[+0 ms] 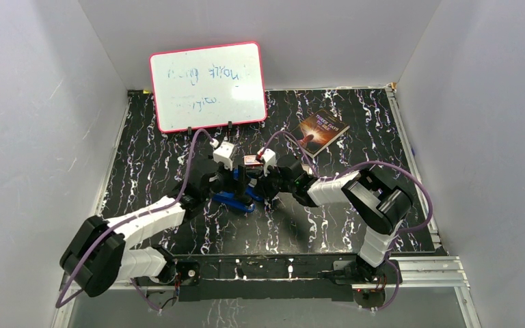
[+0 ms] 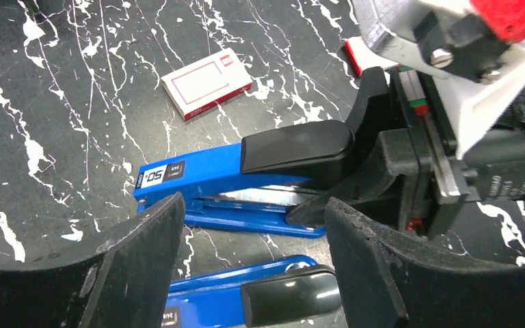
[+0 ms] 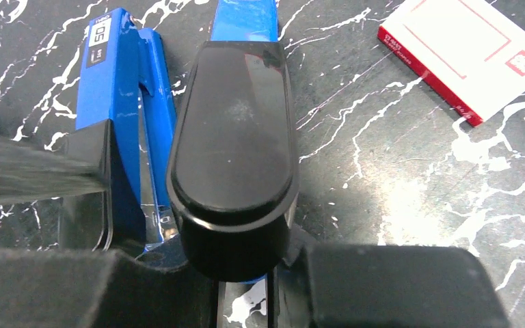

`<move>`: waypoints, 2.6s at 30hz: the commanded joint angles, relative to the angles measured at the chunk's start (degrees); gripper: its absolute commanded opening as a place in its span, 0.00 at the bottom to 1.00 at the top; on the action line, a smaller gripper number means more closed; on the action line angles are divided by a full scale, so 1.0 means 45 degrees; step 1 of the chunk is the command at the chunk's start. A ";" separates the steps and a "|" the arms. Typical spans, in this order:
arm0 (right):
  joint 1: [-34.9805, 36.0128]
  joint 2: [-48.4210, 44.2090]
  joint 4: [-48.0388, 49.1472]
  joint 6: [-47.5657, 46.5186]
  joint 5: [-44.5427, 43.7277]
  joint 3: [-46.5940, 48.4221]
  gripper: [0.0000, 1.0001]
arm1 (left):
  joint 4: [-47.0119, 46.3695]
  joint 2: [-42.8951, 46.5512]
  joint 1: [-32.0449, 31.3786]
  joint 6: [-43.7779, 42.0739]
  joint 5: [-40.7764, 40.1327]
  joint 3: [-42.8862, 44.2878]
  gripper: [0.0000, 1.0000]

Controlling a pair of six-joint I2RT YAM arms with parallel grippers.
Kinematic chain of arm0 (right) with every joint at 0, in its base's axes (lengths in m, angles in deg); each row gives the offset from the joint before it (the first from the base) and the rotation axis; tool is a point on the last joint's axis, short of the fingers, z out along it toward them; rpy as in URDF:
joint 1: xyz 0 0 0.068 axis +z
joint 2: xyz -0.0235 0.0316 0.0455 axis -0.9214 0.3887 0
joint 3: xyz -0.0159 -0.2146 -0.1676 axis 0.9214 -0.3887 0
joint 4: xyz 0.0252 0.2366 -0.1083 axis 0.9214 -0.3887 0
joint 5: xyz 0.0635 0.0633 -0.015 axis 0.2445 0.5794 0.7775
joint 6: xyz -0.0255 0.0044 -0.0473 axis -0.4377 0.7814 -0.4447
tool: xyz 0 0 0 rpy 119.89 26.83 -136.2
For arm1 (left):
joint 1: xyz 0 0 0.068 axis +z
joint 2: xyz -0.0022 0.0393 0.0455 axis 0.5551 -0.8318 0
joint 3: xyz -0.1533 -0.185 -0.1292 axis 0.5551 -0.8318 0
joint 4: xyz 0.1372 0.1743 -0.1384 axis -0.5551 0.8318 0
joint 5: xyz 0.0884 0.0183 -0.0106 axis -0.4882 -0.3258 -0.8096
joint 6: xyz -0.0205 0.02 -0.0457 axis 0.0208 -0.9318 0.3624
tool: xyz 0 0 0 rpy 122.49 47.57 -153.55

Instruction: Load the staples into the stapler

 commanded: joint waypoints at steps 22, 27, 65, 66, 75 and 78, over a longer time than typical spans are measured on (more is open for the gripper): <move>-0.0490 -0.4380 -0.3943 -0.2881 -0.0743 -0.0382 0.51 | 0.8099 0.0511 0.0334 -0.3933 -0.0491 0.4410 0.85; -0.0485 -0.5234 -0.4172 -0.2152 -0.0119 -0.0914 0.52 | 0.8203 0.0518 0.0327 -0.8433 0.3908 0.3578 0.81; -0.0765 -0.9589 -0.3167 0.5281 -0.7400 -0.4733 0.53 | 0.6568 -0.5462 -0.2113 -0.8505 0.5469 0.5300 0.14; -0.0918 -0.9847 -0.3375 0.5538 -0.7713 -0.4841 0.53 | 0.6403 -0.5918 -0.2411 -0.8222 0.5299 0.5725 0.14; -0.2332 -1.2442 -0.4038 0.8790 -0.8048 -0.6341 0.58 | 0.5839 -0.8149 -0.3162 -0.6775 0.3578 0.8048 0.48; -0.2364 -1.2864 -0.3989 1.0833 -0.8197 -0.6643 0.58 | 0.5645 -0.7370 -0.3010 -0.6748 0.4348 0.7256 0.66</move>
